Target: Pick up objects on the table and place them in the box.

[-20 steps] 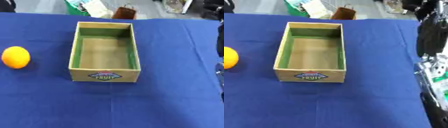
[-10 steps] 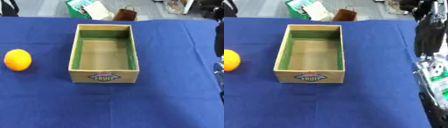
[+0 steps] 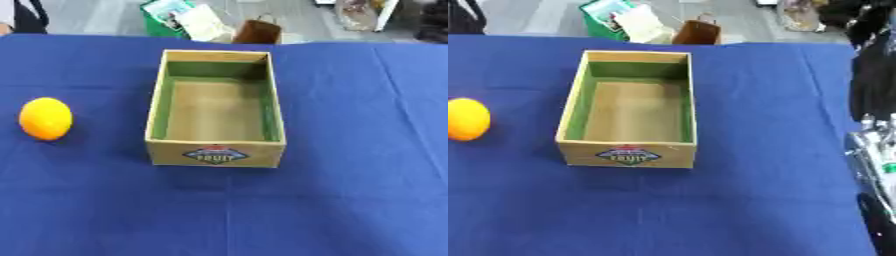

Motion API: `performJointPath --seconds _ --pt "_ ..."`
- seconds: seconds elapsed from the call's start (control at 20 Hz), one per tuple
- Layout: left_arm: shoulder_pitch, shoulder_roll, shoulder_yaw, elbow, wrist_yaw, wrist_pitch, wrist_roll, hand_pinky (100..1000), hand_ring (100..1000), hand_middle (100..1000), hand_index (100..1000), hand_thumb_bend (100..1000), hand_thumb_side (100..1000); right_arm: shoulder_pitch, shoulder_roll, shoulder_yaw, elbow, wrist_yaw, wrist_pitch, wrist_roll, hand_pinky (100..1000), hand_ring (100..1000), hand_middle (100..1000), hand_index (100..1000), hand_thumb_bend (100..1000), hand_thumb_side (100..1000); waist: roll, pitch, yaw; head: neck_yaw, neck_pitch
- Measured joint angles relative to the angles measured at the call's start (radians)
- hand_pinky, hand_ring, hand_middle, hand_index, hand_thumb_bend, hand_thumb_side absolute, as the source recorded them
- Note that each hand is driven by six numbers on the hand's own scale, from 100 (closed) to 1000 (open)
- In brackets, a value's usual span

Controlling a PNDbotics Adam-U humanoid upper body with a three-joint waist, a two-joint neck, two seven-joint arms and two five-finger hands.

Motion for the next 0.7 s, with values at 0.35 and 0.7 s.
performJointPath --seconds 0.35,0.7 --pt "-0.088 -0.046 0.059 0.146 -0.209 -0.133 -0.246 735 787 847 985 669 743 0.001 0.000 0.000 0.000 0.000 0.002 0.002 702 660 603 734 100 1000 -0.001 -0.001 0.001 0.005 -0.011" --pt "-0.128 -0.069 0.048 0.260 -0.218 -0.180 -0.353 740 793 837 994 735 704 0.002 0.000 0.000 0.000 0.000 0.004 0.004 703 660 602 733 100 1000 -0.001 -0.001 -0.002 0.000 -0.011"
